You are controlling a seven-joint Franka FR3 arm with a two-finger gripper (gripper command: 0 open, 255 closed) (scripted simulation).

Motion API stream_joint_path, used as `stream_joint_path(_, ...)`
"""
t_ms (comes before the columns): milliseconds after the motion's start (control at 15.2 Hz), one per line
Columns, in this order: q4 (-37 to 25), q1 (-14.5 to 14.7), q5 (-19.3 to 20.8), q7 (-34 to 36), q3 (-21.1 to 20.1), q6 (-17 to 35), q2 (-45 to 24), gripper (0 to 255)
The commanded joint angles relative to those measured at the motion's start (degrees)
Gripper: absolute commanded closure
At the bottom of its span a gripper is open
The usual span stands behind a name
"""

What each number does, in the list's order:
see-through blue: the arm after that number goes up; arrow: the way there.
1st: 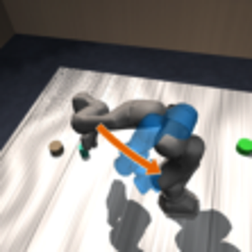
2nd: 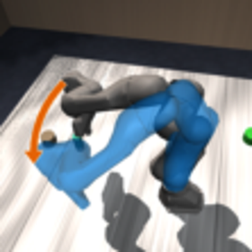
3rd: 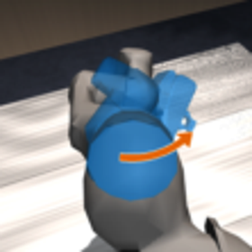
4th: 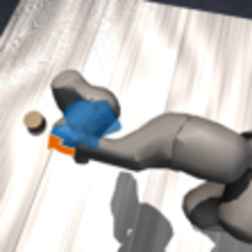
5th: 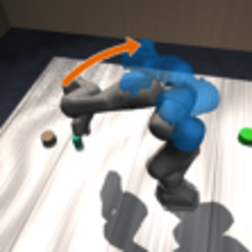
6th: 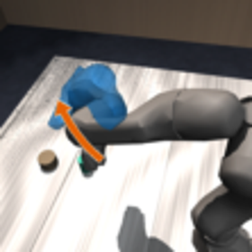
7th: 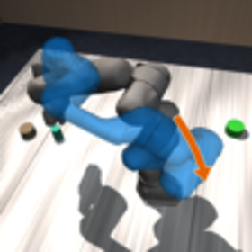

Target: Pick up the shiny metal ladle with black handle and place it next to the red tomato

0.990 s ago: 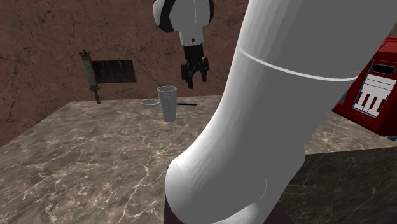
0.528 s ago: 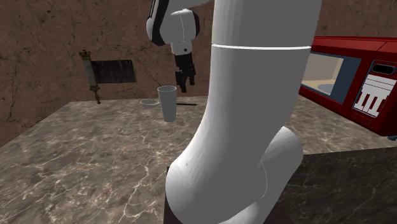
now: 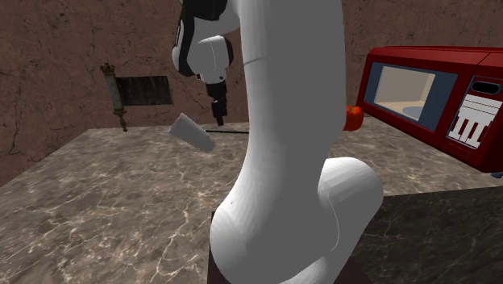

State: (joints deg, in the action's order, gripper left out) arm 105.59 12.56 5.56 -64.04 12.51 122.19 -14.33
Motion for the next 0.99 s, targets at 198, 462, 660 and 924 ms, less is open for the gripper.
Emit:
stream_joint_path(198, -5.7, 0.1, -0.8, -7.4, -2.3, 1.9, -6.8, 0)
stream_joint_path(462, -4.8, -0.3, -0.9, -7.5, -2.3, 4.4, -8.4, 0)
stream_joint_path(660, -4.1, -0.5, -1.1, -7.6, -2.4, 6.6, -9.8, 0)
stream_joint_path(924, -4.1, -0.5, -1.1, -7.6, -2.4, 6.6, -9.8, 0)
